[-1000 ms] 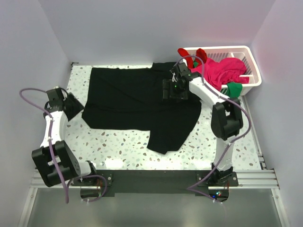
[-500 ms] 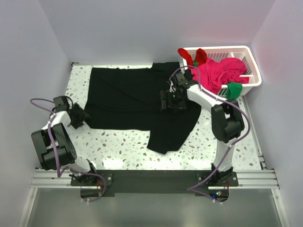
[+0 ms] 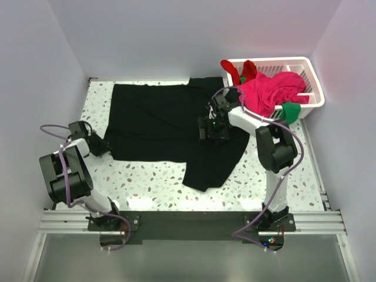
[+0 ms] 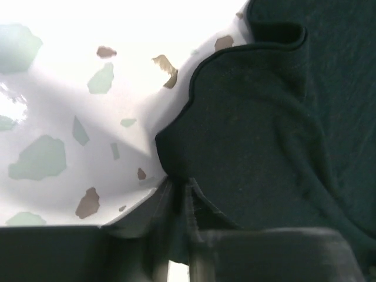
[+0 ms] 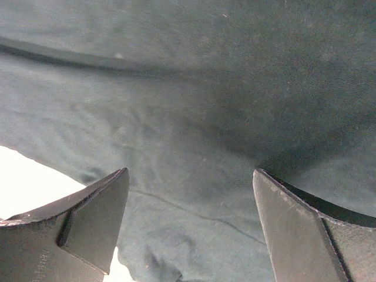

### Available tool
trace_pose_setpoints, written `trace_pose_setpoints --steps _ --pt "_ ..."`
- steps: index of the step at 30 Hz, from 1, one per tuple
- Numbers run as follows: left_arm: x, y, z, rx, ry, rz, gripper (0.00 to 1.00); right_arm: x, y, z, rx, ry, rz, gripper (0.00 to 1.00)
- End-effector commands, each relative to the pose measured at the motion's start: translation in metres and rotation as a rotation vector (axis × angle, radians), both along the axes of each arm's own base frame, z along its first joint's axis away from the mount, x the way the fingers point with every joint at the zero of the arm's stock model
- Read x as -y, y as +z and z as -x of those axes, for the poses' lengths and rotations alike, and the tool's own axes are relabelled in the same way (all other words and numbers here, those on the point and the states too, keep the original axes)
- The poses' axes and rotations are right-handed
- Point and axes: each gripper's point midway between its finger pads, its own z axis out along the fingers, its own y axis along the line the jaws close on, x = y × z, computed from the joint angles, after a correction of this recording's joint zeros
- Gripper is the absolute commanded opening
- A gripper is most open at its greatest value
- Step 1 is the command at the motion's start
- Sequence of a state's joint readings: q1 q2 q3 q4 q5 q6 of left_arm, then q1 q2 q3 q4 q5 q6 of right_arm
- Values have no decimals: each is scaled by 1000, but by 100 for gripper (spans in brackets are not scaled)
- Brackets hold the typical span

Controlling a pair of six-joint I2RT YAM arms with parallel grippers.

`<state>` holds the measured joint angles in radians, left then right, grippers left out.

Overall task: Fold and stack the t-shirts
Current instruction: Flatten the tshirt out

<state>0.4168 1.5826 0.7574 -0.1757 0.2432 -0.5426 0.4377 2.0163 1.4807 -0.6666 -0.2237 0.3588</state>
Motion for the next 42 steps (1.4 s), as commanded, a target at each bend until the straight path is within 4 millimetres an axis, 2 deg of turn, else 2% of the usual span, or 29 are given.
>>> trace_pose_setpoints --steps 1,3,8,9,10,12,13,15,19,22,25,27,31,35,42 --pt "5 6 1 11 -5 23 5 0 -9 2 -22 -4 -3 89" --pt "-6 19 1 -1 0 -31 0 1 -13 4 -31 -9 1 89" --pt "-29 73 18 -46 11 -194 2 6 -24 6 -58 -24 40 88" --pt "-30 81 22 -49 11 -210 7 9 -26 7 -66 -26 59 88" --pt "-30 92 24 -35 10 -226 9 9 -26 6 -68 -26 65 88" --pt "-30 103 35 -55 5 -243 14 12 -32 8 -83 -25 85 88" --pt "-30 111 38 -41 6 -258 22 13 -32 6 -82 -28 92 88" --pt "-27 113 47 -61 -6 -264 34 14 -34 6 -91 -28 97 88" --pt "-25 105 57 -90 -23 -268 40 13 -34 6 -89 -28 96 88" --pt "-23 92 59 -111 -39 -259 40 11 -30 4 -80 -29 83 88" --pt "-21 69 65 -162 -37 -234 40 8 -23 4 -68 -25 62 88" --pt "-20 63 65 -180 -43 -217 41 5 -19 2 -62 -27 45 88" --pt "-25 50 69 -233 -15 -220 41 2 -3 1 -28 -24 17 88" --pt "-29 33 78 -291 45 -213 39 1 23 2 18 -20 -18 89" --pt "-32 18 96 -339 151 -226 37 1 54 7 63 15 -41 89"
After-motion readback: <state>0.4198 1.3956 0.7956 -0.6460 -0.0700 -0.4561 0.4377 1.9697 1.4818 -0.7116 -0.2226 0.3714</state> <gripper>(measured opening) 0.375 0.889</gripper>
